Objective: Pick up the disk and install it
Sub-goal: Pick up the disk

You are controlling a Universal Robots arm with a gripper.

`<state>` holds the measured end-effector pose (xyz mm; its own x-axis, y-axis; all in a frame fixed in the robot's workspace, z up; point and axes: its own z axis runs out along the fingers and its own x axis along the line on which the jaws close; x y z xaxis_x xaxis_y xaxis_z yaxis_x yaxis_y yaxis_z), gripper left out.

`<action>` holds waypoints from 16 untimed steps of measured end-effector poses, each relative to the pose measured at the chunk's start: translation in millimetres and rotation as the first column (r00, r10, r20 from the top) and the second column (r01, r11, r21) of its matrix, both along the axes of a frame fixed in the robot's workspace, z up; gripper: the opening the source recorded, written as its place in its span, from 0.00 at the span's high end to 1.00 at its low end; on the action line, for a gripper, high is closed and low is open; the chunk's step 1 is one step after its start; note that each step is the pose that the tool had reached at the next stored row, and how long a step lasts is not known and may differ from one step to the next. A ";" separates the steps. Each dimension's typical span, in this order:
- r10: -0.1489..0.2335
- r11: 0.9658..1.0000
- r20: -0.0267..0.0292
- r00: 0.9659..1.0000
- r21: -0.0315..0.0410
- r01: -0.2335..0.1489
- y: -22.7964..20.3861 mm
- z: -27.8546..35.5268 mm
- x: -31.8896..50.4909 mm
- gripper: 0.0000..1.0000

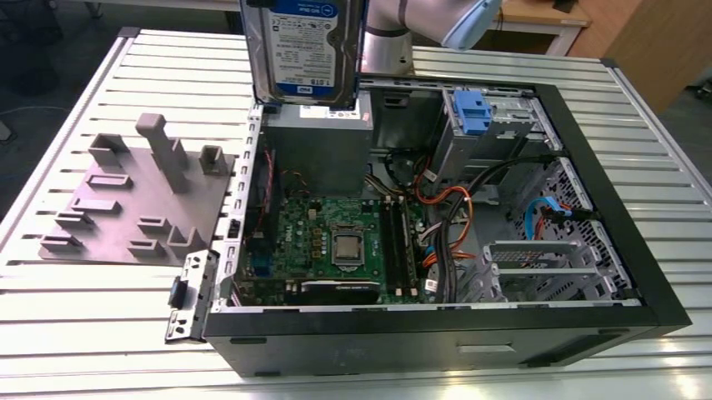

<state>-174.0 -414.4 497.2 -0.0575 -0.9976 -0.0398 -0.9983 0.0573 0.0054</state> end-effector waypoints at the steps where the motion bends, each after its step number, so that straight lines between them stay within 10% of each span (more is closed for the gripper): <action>1: 0.000 1.000 0.000 1.000 0.000 0.000 0.0 0.0 1.1 0.64; 16: 0.000 1.000 0.000 1.000 0.000 0.000 0.0 0.0 17.4 0.64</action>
<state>-156.7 -414.4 497.1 -0.0575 -0.9975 -0.0398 -0.9983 0.0574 0.0054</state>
